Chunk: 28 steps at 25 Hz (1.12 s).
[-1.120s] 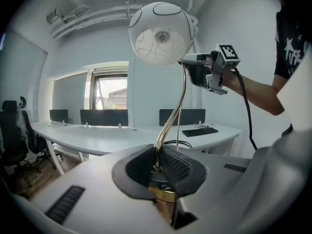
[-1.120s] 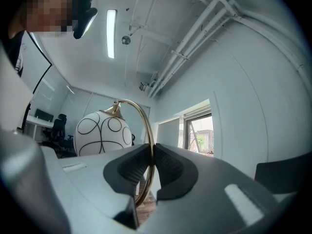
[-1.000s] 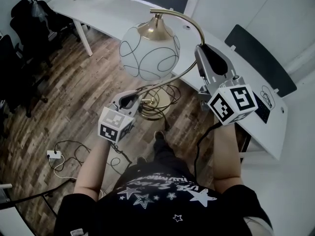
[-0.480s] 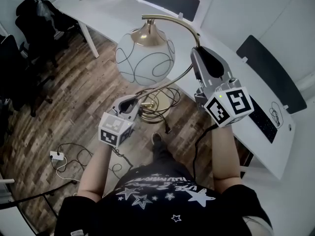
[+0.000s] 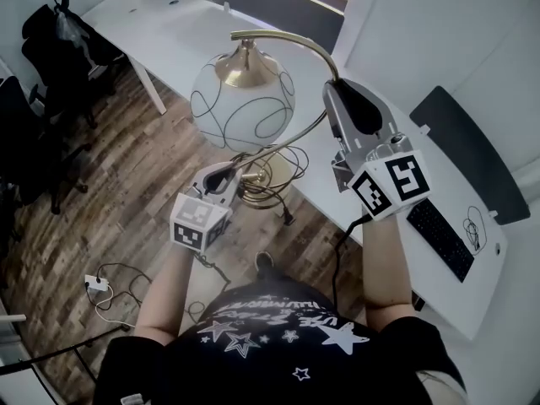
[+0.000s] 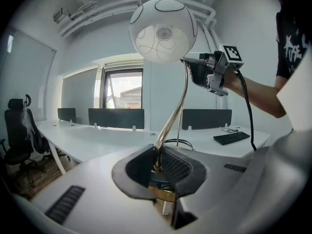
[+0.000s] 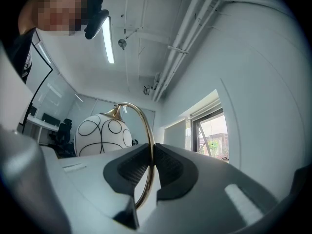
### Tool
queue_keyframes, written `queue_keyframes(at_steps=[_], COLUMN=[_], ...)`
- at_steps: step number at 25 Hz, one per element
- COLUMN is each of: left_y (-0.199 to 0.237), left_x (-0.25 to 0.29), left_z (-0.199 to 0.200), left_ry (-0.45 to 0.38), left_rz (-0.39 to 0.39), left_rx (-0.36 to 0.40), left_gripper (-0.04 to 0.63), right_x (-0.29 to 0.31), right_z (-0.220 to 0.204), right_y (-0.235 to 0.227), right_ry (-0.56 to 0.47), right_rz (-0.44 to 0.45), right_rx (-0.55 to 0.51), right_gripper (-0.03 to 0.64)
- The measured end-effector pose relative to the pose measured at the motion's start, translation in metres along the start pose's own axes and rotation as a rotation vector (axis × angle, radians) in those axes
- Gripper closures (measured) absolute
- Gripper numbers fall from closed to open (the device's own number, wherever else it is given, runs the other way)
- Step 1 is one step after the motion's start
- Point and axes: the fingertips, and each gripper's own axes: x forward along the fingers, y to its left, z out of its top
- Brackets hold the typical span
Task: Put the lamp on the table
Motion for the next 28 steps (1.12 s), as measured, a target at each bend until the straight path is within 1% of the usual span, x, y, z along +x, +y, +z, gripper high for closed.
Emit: queue_keyframes(at_steps=[4, 9, 14, 17, 19, 22, 28], left_y=[0.01, 0.017, 0.004, 0.005, 0.013, 0.034, 0.071], left_x=[0.021, 0.049, 0.013, 0.015, 0.04, 0.097, 0.156], left_z=[0.008, 0.015, 0.002, 0.004, 0.011, 0.025, 0.04], left_ry=[-0.021, -0.023, -0.023, -0.031, -0.027, -0.009, -0.01], left_rz=[0.012, 0.011, -0.029, -0.039, -0.045, -0.053, -0.082], left_rx=[-0.004, -0.01, 0.006, 0.025, 0.029, 0.021, 0.028], left_gripper=[0.552, 0.552, 0.552, 0.552, 0.552, 0.552, 0.552], right_x=[0.009, 0.018, -0.001, -0.005, 0.004, 0.032, 0.075], right_z=[-0.003, -0.01, 0.002, 0.002, -0.007, -0.027, -0.047], right_y=[-0.019, -0.044, -0.001, -0.004, -0.029, -0.085, -0.138], right_ry=[-0.011, -0.014, -0.018, -0.027, -0.026, -0.011, 0.0], right_rz=[0.002, 0.006, -0.02, -0.04, -0.053, -0.062, -0.111], right_rx=[-0.005, -0.008, -0.033, -0.031, -0.018, 0.004, -0.001], right_gripper=[0.575, 0.575, 0.575, 0.575, 0.575, 0.575, 0.576])
